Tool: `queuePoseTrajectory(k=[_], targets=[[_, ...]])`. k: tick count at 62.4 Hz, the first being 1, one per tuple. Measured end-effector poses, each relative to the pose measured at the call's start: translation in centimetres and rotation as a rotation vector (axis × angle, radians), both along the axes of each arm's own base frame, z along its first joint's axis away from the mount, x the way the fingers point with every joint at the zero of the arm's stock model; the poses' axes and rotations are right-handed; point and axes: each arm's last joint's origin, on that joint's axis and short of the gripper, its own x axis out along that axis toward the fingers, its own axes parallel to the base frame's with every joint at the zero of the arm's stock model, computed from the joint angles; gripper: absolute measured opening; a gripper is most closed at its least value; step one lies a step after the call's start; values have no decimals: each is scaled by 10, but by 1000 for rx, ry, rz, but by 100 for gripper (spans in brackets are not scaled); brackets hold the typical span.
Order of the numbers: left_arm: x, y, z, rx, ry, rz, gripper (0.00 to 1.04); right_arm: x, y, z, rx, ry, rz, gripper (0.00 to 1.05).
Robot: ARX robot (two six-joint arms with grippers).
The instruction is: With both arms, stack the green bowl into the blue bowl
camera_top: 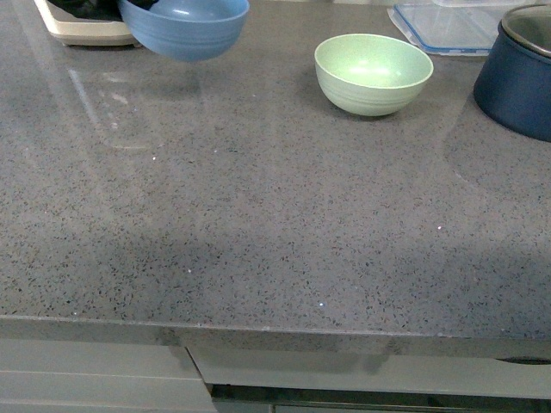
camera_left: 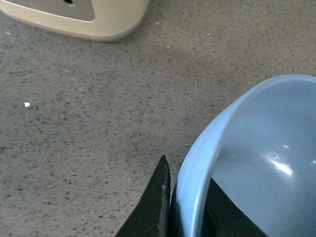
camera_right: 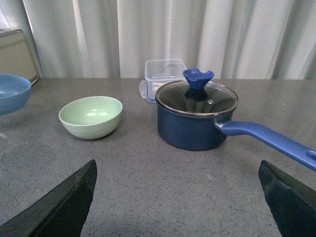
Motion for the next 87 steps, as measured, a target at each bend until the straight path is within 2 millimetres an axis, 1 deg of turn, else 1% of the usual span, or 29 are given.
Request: queuePoseTrajectory(k=[17,27,33,47,70,87], targets=[[14,-27,-9,-16,4,-33,8,0,0,0,0,0,0,95],[15,-39,-18,-20,21,-40,8,0,0,0,0,0,0,95],[15,-43,-20,-19,20,-40,8,0,0,0,0,0,0,95],[14,-45,-22,-24,14,-30,8,0,0,0,0,0,0,95],[16,-43,-45,-24,37,-2,8,0,0,0,0,0,0,95],[17,-42,-50,-35,38,9,8,0,0,0,0,0,0,95]])
